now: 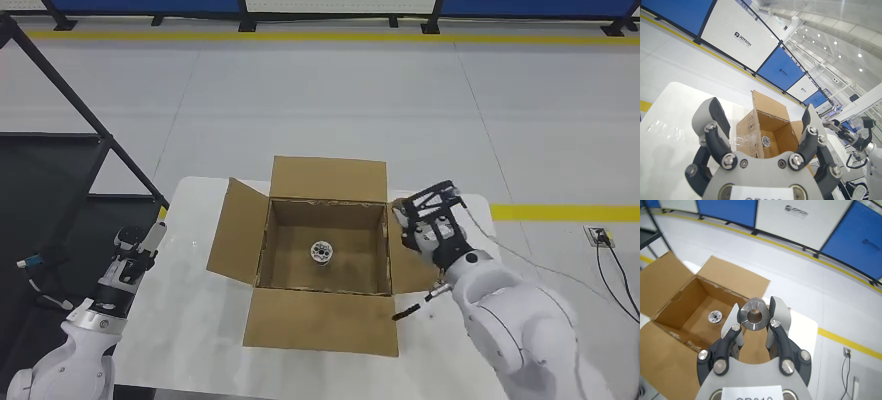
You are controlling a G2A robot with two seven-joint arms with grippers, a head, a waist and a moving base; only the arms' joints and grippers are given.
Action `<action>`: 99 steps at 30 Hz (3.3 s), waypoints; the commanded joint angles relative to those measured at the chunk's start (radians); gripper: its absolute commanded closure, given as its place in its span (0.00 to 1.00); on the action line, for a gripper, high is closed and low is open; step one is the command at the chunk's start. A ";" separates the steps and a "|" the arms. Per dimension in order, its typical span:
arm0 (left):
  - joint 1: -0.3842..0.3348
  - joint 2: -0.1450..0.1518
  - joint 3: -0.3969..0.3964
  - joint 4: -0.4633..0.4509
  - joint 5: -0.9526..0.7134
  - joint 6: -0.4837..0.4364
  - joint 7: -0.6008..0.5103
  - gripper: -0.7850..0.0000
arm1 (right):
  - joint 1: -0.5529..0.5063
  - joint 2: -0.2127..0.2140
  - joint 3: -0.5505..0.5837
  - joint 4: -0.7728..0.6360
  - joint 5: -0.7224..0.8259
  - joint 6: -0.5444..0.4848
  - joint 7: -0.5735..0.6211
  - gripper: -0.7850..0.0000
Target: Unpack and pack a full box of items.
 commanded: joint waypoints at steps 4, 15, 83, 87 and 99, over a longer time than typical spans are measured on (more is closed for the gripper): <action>0.000 0.000 0.000 0.000 0.000 0.000 0.000 0.00 | 0.266 -0.051 -0.227 0.286 0.099 -0.094 0.081 1.00; 0.000 0.000 0.000 0.000 0.000 0.000 0.000 0.00 | 0.515 -0.161 -0.498 0.745 0.253 -0.216 0.182 1.00; -0.053 0.033 0.159 0.054 0.120 -0.107 -0.311 0.00 | 0.140 -0.113 -0.004 0.493 0.483 -0.263 -0.152 0.00; -0.075 0.036 0.202 0.056 0.123 -0.109 -0.326 0.00 | 0.089 -0.093 0.119 0.471 0.618 -0.325 -0.148 0.00; -0.172 0.045 0.336 0.068 0.157 -0.129 -0.390 0.00 | 0.012 -0.028 0.490 0.589 1.007 -0.393 0.011 0.00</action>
